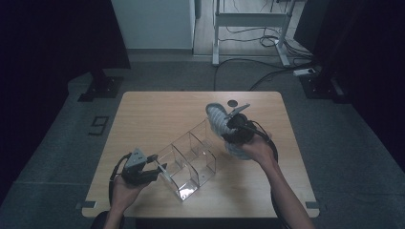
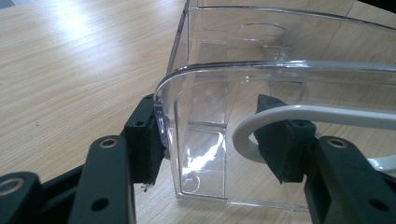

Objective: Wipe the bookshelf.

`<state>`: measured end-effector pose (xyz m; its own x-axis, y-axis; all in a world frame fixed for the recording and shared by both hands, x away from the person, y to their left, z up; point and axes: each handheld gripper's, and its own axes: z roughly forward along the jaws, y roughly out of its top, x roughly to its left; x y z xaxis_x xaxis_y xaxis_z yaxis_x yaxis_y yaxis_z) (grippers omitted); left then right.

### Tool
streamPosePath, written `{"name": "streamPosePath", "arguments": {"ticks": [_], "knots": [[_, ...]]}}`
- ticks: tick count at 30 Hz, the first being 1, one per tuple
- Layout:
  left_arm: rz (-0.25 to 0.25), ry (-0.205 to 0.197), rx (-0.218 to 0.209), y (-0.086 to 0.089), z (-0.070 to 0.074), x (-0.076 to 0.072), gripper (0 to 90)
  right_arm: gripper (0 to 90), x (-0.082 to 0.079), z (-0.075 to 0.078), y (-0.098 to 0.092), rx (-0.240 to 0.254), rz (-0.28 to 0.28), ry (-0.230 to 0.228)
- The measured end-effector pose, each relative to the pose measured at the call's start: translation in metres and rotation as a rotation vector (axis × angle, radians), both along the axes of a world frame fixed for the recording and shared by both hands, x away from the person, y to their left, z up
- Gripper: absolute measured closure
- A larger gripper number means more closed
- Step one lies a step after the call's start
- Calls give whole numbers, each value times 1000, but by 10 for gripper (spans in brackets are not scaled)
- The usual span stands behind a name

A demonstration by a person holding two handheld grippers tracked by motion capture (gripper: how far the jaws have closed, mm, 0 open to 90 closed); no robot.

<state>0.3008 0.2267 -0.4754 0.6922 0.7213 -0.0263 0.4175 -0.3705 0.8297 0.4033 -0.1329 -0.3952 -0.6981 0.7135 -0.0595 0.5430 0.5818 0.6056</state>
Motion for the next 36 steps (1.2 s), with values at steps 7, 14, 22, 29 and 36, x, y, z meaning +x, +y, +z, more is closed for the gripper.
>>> {"name": "streamPosePath", "arguments": {"ticks": [7, 14, 22, 29, 36], "knots": [[5, -7, -4, 0, -1, -1, 449, 635, -14, -2, -13, 4, -7, 4], [6, -7, -3, -1, -1, -1, 449, 651, -23, -9, -21, 9, -19, 4], [10, -7, 0, -1, -1, -1, 449, 664, -27, -23, -23, 10, -30, 15], [15, -4, 0, -2, 0, -1, 449, 675, -26, -33, -23, 17, -40, 19], [19, -4, 1, -3, 0, -1, 449, 684, -25, -44, -22, 22, -56, 22]]}}
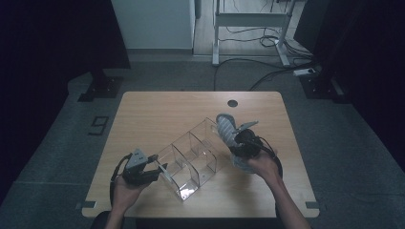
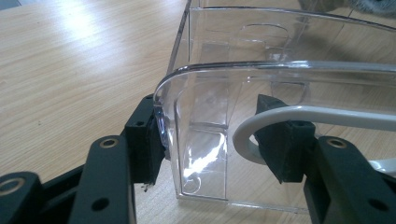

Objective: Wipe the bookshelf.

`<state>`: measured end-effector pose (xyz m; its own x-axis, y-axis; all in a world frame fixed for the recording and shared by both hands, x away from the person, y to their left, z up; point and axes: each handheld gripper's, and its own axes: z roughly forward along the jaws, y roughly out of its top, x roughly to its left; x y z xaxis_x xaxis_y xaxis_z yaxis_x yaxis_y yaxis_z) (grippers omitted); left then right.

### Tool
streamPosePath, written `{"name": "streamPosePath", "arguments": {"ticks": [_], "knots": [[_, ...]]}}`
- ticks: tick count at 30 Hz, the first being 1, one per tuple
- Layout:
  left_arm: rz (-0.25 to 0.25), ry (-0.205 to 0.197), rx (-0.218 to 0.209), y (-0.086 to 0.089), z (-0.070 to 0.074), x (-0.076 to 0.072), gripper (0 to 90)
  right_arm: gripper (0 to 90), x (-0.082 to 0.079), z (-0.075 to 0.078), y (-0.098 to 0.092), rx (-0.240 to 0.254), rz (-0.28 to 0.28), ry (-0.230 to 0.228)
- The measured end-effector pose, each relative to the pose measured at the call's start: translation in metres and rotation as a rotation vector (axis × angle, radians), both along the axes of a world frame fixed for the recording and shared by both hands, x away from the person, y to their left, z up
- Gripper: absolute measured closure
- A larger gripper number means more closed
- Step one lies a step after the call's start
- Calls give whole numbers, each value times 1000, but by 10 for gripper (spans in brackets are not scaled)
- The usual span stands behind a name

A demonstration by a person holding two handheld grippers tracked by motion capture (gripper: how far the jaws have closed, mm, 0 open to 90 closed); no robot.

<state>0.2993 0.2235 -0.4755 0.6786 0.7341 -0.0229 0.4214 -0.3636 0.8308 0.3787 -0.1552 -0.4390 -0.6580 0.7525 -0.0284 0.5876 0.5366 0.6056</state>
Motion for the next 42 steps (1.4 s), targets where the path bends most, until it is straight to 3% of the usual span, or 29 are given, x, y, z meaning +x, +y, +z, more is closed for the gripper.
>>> {"name": "streamPosePath", "arguments": {"ticks": [22, 38, 42], "knots": [[2, 4, 1, -1, 0, 0, 449, 692, 2, -33, -1, 28, -35, 41], [5, 4, 4, -2, 0, -1, 449, 687, 6, -61, 1, 1, -40, 70], [6, 3, 4, -2, 0, -1, 449, 686, 7, -71, 2, -11, -47, 103]]}}
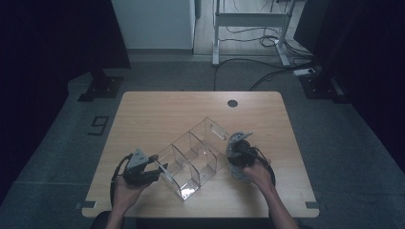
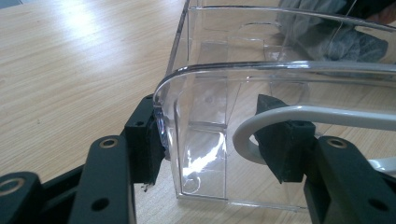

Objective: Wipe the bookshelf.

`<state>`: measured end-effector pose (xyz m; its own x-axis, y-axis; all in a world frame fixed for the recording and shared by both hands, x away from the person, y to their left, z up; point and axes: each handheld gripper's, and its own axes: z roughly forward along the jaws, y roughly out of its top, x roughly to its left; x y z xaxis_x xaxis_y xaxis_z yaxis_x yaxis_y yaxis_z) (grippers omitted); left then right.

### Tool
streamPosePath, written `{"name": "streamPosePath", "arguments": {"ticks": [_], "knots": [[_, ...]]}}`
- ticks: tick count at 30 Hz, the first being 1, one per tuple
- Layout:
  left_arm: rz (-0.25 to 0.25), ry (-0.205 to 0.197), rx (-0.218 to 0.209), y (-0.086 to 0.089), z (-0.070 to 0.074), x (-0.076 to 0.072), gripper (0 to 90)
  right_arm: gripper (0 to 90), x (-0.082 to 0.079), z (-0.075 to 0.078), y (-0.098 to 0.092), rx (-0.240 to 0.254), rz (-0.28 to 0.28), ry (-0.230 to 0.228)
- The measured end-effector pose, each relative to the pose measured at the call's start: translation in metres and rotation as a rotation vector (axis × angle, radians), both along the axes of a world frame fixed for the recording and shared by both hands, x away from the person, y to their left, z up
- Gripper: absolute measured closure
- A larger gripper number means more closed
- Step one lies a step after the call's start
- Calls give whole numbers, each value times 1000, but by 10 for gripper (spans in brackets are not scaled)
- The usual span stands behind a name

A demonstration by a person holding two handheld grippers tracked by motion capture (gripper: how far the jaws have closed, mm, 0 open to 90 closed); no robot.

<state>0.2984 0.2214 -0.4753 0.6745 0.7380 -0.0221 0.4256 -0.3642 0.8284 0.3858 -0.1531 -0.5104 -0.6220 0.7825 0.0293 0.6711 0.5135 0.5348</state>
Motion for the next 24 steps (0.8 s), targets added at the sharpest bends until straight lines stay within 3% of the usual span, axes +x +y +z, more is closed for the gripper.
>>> {"name": "streamPosePath", "arguments": {"ticks": [2, 14, 24], "knots": [[0, 0, 0, 0, 0, 0, 449, 685, 1, -9, 0, -5, 4, 15], [1, -1, -2, 0, 0, 0, 448, 679, -1, -7, -4, 9, 13, -2], [2, -2, -3, 0, 0, 0, 448, 680, -20, 17, -31, 65, -13, -23]]}}
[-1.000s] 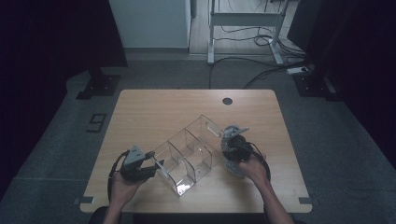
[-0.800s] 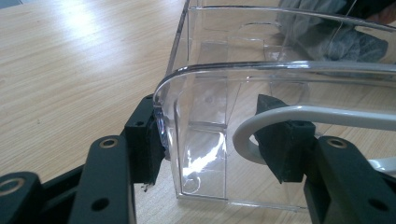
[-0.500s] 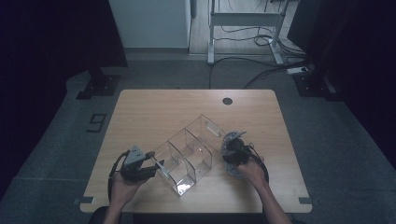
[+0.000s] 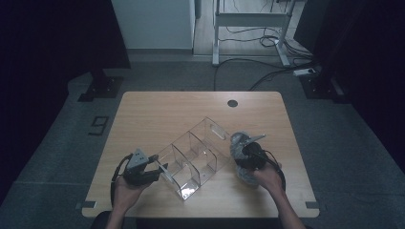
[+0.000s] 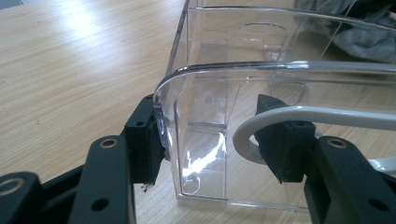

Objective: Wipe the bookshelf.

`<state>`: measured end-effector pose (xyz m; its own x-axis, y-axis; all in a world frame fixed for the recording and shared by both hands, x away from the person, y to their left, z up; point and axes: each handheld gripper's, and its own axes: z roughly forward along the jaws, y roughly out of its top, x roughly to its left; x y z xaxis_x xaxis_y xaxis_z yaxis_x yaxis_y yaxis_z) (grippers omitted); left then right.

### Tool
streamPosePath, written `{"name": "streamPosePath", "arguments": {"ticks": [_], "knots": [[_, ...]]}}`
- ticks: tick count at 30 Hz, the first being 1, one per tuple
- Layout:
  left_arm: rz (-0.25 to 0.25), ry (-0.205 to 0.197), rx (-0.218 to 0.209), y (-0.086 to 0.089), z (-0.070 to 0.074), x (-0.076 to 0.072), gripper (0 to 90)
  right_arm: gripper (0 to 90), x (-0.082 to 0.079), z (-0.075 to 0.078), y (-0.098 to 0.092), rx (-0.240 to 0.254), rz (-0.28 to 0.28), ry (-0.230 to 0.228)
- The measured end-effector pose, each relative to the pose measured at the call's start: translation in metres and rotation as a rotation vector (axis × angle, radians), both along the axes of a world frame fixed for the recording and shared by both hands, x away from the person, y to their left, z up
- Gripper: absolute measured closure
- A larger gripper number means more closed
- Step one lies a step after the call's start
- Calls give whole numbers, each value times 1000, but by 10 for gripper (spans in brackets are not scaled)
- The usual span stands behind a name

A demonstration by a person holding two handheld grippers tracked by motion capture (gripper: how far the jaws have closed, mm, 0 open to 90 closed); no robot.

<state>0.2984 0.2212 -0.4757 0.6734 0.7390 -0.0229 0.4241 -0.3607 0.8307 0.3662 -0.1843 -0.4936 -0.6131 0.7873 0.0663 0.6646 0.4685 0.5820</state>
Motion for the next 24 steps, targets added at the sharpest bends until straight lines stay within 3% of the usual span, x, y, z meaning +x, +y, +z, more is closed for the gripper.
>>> {"name": "streamPosePath", "arguments": {"ticks": [6, 12, 18, 24], "knots": [[-3, 3, 1, 0, 0, 0, 447, 678, -16, 27, -11, 36, 11, -29], [-3, 3, 0, 0, 0, 0, 447, 677, -26, 47, -9, 37, 29, -44], [-6, 4, 3, 0, 0, 0, 447, 676, -31, 74, 2, 64, 75, -59], [-5, 5, 5, 0, 1, 0, 447, 672, -29, 91, 19, 79, 118, -67]]}}
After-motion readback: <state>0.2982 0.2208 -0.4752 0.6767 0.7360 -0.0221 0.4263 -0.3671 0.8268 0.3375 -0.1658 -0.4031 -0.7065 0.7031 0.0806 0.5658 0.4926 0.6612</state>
